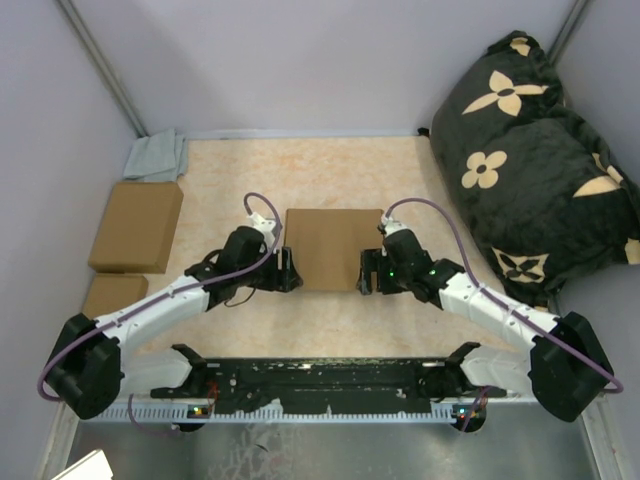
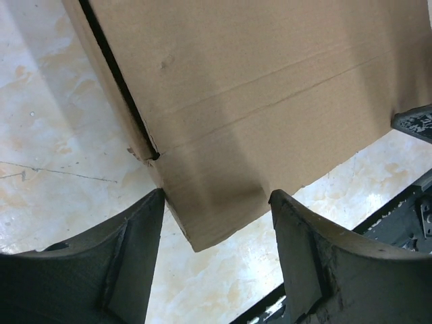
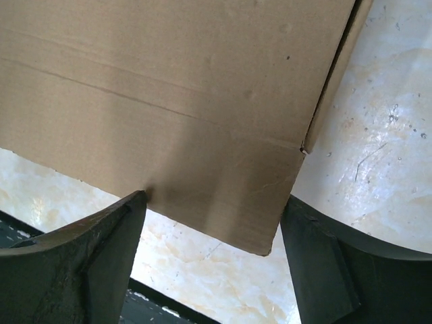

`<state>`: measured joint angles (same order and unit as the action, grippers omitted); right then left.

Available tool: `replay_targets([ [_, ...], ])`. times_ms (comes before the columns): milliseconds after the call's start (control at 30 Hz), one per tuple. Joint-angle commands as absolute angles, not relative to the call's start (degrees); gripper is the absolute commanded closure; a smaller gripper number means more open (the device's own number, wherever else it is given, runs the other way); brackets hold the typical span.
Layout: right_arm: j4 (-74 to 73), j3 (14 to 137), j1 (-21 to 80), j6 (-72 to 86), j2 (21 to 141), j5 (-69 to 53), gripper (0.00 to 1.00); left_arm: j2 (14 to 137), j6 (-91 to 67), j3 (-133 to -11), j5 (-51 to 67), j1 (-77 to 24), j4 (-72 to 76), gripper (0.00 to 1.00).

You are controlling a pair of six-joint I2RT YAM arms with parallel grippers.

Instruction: Fold the paper box

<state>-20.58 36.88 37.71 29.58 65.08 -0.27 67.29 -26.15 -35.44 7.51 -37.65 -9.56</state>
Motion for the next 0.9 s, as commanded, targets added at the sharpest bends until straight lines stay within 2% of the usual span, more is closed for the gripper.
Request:
replay_targets([
  [0,-21.3,40.2,38.2,29.1,63.9,0.3,0.21,66.8,-26.0,-38.7,8.4,-38.1,-11.9,0.3],
  [267,-23.5,40.2,38.2,28.5,65.6,5.8,0.21,70.7,-25.2,-39.6,7.1,-38.1,-14.5,0.29],
  [533,-23.7,39.8,38.2,28.6,65.1,6.0,0.21,71.6,-25.0,-39.2,6.6,-38.1,-14.5,0.3],
  [867,-24.1,39.2,38.2,28.6,64.4,5.2,0.33,70.6,-25.2,-39.0,6.0,-38.1,-15.2,0.32],
])
